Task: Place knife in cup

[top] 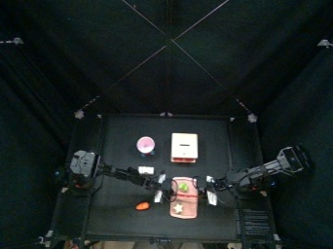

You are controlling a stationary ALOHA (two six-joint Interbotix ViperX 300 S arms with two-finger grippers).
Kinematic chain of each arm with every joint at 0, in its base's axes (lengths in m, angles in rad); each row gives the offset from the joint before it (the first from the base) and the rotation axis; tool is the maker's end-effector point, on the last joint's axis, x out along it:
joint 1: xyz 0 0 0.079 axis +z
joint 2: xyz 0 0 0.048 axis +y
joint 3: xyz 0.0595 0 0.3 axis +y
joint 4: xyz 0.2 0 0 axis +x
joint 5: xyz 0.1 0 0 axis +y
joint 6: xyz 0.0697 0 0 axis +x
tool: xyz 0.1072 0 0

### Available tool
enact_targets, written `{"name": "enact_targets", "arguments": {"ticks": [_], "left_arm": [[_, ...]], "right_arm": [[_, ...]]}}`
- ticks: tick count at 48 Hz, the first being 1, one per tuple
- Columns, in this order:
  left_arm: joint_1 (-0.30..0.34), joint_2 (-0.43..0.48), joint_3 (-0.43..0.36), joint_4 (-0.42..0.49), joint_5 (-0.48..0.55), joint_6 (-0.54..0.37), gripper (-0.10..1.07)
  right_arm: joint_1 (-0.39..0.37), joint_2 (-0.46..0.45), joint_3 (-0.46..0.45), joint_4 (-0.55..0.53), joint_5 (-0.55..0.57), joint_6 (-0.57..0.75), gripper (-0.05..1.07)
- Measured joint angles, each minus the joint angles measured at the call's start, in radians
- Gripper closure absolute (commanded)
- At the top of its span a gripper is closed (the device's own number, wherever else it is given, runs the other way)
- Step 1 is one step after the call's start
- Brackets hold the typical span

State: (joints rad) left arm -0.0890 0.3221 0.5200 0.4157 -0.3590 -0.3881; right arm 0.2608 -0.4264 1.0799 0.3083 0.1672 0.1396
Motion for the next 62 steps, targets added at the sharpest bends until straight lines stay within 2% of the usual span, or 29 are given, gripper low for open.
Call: {"name": "enact_targets", "arguments": {"ticks": [13,19,32,38,49,62], "left_arm": [[0.0,0.0,0.0,-0.02,0.0,-0.005,0.74],[0.0,0.0,0.003,-0.064,0.0,-0.003,0.68],[0.0,-0.011,0.02,-0.163,0.0,-0.002,0.31],[0.005,-0.029,0.034,-0.172,0.0,0.0,0.21],[0.011,-0.098,0.092,-0.184,0.0,-0.002,0.2],[0.037,-0.233,0.192,-0.213,0.0,-0.002,0.2]], "right_arm": [[-0.002,0.0,0.003,0.0,0.0,0.0,0.67],[-0.005,0.0,0.006,0.0,-0.002,0.0,0.67],[-0.006,-0.002,0.008,0.0,-0.015,0.0,0.67],[-0.006,-0.002,0.008,0.0,-0.023,-0.002,0.67],[-0.005,-0.002,0.008,-0.002,-0.032,-0.002,0.67],[-0.011,-0.002,0.005,0.009,-0.038,0.0,0.67]]}}
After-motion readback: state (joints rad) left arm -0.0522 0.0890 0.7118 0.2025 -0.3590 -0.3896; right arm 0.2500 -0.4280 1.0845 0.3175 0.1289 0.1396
